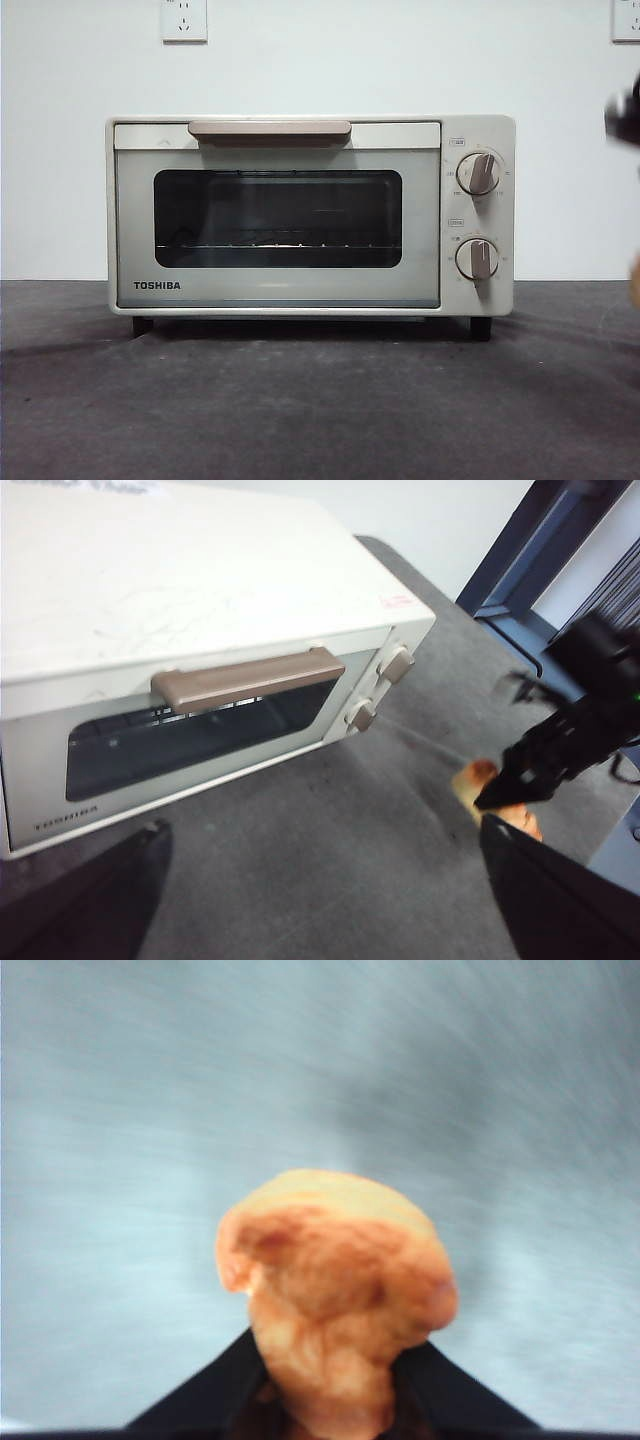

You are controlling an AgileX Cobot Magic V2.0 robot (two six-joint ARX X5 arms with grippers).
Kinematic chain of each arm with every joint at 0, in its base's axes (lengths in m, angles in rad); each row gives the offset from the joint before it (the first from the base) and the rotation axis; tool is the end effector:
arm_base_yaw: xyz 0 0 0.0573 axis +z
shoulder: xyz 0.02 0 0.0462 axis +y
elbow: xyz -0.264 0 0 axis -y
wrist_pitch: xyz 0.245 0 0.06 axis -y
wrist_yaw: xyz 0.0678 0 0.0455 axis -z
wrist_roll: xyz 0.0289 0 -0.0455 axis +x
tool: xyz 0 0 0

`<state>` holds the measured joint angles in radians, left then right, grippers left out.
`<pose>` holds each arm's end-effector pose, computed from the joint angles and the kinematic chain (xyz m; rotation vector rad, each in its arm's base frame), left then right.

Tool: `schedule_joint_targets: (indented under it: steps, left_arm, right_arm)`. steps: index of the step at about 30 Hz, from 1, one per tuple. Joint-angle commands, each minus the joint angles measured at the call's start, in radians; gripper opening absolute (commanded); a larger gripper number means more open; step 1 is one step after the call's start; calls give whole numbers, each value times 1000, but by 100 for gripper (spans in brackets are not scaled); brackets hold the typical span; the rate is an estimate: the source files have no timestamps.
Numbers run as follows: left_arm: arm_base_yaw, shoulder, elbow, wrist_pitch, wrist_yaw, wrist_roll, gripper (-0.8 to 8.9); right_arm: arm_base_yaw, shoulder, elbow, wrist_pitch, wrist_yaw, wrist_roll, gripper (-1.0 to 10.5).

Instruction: The left arm flap open the oven, the right arm pick bread and place it into oven, the left arm flap close the oven

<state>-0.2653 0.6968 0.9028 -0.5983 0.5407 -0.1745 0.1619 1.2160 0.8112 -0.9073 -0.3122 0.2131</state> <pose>0.1222 -0.0486 0.3464 -0.2181 0.4679 -0.7591 0.1974 0.0412 0.2176 0.2774 1.3593 0.2619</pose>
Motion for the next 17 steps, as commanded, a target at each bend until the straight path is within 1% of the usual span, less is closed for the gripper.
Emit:
schedule_joint_targets:
  steps: [1, 3, 4, 5, 7, 11, 13, 17]
  left_arm:
    - [-4, 42, 46, 3, -4, 4, 352]
    - [-5, 74, 72, -15, -16, 5, 236]
    - [-5, 93, 87, -23, -19, 6, 149]
    - [-6, 115, 103, -31, -19, 9, 92]
    - [-10, 160, 134, -39, -19, 21, 29]
    - [-19, 265, 203, -39, -21, 40, 19]
    - [-32, 324, 240, -42, -20, 63, 16]
    - [-62, 457, 340, -66, -23, 133, 16]
  right_arm:
    - [2, -89, 21, -6, -64, -4, 87]
    - [2, -164, 21, -5, -106, -3, 87]
    - [2, -207, 21, -6, -127, -3, 87]
    - [2, -249, 21, -6, -151, -3, 87]
    - [2, -329, 21, -6, -194, 1, 87]
    - [2, -488, 21, 9, -272, 20, 87]
    - [2, -557, 21, 25, -294, 37, 87]
    - [2, -679, 21, 64, -297, 77, 87]
